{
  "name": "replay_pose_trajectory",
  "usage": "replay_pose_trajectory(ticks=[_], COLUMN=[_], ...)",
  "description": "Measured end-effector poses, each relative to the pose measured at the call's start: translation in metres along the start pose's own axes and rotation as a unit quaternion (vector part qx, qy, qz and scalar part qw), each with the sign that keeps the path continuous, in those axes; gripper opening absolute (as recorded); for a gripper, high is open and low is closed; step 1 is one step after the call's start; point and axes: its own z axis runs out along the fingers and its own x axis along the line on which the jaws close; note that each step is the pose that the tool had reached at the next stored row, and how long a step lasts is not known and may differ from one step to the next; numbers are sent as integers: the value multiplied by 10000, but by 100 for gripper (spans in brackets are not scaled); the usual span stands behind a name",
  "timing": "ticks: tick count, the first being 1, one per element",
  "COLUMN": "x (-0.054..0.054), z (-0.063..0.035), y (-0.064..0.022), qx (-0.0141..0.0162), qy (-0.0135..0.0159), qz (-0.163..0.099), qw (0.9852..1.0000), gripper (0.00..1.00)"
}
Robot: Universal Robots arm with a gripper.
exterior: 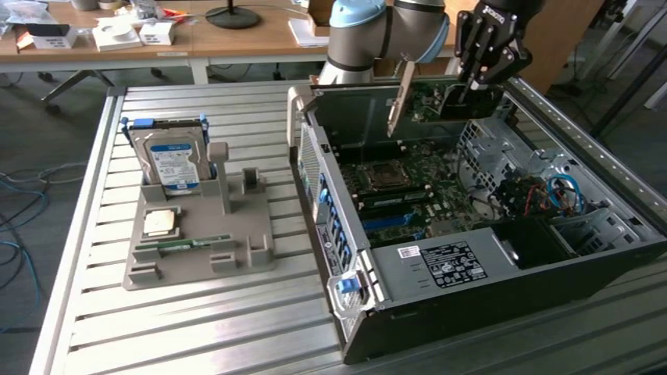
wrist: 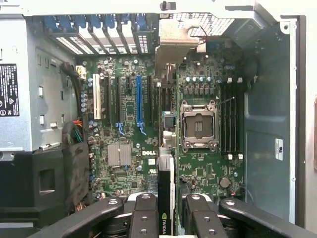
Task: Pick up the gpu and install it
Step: 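Insert the gpu into the slot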
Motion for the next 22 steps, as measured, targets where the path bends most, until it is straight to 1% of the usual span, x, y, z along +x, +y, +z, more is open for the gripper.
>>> replay_pose_trajectory(ticks=[7, 12, 16, 20, 22], x=[0, 2, 3, 4, 5], z=[13, 42, 50, 76, 81], y=[17, 44, 58, 83, 89], qx=[5, 34, 40, 70, 72], qy=[0, -1, -2, -2, -2], qz=[-13, -47, -57, -80, -87], qw=[10000, 10000, 10000, 9999, 9999], gripper=[27, 27, 27, 27, 27])
